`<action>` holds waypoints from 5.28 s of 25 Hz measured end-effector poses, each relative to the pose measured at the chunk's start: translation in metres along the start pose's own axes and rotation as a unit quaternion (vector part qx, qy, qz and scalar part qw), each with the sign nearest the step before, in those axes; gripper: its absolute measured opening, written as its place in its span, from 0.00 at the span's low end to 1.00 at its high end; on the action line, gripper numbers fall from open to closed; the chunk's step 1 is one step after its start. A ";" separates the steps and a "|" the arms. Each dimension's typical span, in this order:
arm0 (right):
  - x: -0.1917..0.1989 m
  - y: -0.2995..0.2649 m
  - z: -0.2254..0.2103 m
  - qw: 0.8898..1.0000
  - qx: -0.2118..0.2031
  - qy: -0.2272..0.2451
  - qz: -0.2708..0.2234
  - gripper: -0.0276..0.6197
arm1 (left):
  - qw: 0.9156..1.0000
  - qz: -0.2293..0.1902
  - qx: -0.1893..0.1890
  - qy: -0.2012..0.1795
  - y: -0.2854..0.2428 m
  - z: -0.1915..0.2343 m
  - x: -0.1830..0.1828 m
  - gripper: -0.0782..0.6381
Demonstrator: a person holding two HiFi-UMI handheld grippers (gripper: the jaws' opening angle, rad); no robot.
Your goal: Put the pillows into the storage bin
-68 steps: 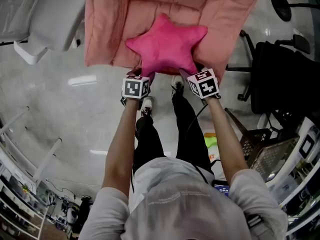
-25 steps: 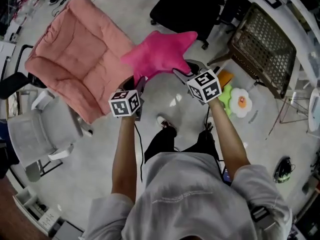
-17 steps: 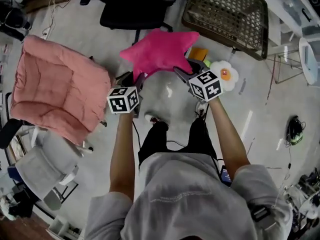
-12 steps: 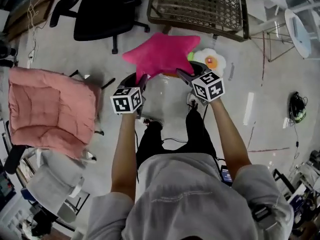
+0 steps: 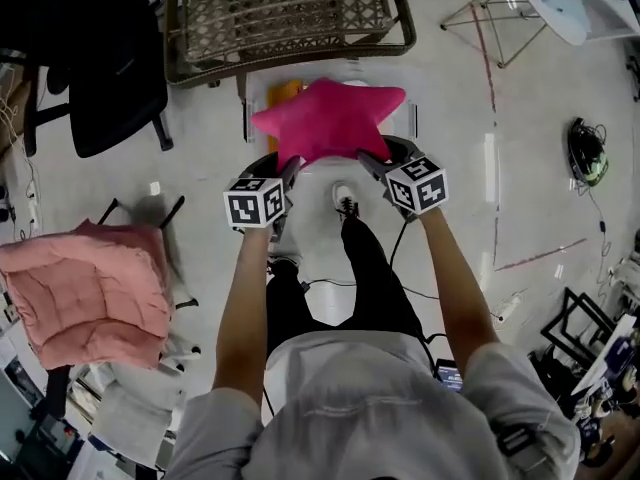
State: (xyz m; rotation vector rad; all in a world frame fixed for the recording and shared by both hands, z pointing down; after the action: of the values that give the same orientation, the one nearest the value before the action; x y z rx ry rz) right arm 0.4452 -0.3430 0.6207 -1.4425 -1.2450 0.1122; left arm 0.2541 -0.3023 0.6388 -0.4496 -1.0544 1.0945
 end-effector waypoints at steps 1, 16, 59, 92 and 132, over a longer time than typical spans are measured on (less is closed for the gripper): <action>0.008 -0.002 -0.015 1.000 0.004 -0.007 0.001 0.36 | 1.000 0.009 0.005 -0.004 -0.017 -0.003 -0.001 0.33; 0.084 -0.094 -0.184 0.997 0.058 -0.051 0.013 0.37 | 0.995 0.075 0.039 -0.044 -0.236 0.019 -0.009 0.34; -0.157 -0.031 0.070 0.973 -0.056 0.221 -0.022 0.43 | 0.961 -0.189 -0.153 0.129 0.138 0.061 0.000 0.42; -0.260 -0.009 0.840 0.702 -0.390 0.554 -0.221 0.11 | 0.690 -0.327 -0.631 0.142 0.810 0.116 0.315 0.30; -0.322 -0.031 0.875 0.642 -0.429 0.580 -0.258 0.08 | 0.609 -0.364 -0.692 0.131 0.843 0.123 0.234 0.13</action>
State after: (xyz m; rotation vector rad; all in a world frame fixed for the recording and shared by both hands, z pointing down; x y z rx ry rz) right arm -0.3016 -0.0002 0.1795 -1.3364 -0.4653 -1.7594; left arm -0.2569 0.2481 0.1739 -1.1949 -1.4588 -0.7410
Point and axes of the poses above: the fingertips, and each gripper's own axes: y backward along the fingers, z to its left, x out of its underside, the point moved 3 cm from there along y, backward along the fingers, and after that the axes turned 6 degrees about z, right-handed, at the moved point
